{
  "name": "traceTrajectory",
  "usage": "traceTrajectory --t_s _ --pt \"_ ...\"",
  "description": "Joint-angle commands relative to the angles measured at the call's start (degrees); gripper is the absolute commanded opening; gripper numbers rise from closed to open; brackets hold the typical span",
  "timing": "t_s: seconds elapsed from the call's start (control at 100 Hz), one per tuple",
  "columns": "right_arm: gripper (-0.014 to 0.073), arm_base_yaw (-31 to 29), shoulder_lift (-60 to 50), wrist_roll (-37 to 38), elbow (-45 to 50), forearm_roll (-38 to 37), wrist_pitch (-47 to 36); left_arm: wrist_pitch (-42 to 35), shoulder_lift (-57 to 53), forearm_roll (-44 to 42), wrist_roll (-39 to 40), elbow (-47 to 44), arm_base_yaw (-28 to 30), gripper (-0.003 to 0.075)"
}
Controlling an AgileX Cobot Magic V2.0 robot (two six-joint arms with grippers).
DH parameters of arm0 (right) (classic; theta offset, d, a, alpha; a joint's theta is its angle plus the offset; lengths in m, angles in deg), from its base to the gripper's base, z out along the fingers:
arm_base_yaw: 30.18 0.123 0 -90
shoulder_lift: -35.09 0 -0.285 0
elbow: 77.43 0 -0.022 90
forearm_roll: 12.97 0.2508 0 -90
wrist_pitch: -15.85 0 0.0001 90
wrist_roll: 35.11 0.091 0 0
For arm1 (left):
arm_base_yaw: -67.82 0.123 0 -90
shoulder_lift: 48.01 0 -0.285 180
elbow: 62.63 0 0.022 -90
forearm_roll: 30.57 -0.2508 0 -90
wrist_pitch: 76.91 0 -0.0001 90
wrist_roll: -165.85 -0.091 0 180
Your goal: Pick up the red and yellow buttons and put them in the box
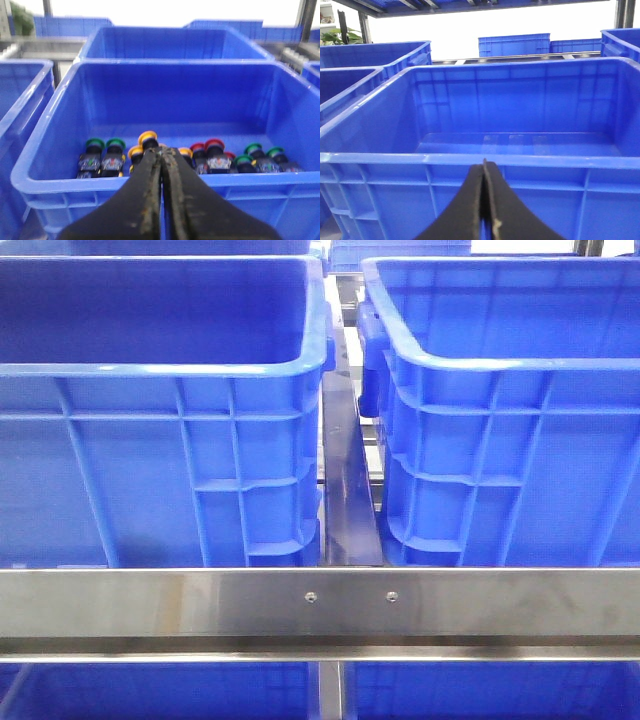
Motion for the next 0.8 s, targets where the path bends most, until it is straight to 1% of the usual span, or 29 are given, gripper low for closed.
traceTrajectory --t_s 0.0,0.17,0.35,0.45,0.55,0.79 --pt "-0.0067 0.12 -1.16 -0.14 -1.14 -0.50 -4.62 3.44 5.42 0.51 0.59 7.49 0.13 -0.0019" --pt "-0.0067 0.12 -1.16 -0.14 -1.14 -0.50 -4.62 13.00 15.98 0.40 0.38 19.09 0.13 -0.0019" --pt "-0.0067 0.12 -1.16 -0.14 -1.14 -0.50 -4.62 20.62 26.73 0.40 0.38 27.71 0.13 -0.0019" --pt "-0.0067 0.12 -1.16 -0.14 -1.14 -0.50 -4.62 21.93 31.08 0.40 0.38 30.22 0.13 -0.0019" --pt "-0.0067 0.12 -1.16 -0.14 -1.14 -0.50 -4.62 22.10 34.25 0.40 0.38 30.76 0.13 -0.0019" --pt "-0.0067 0.12 -1.16 -0.14 -1.14 -0.50 -4.62 22.61 36.65 0.40 0.38 30.76 0.13 -0.0016"
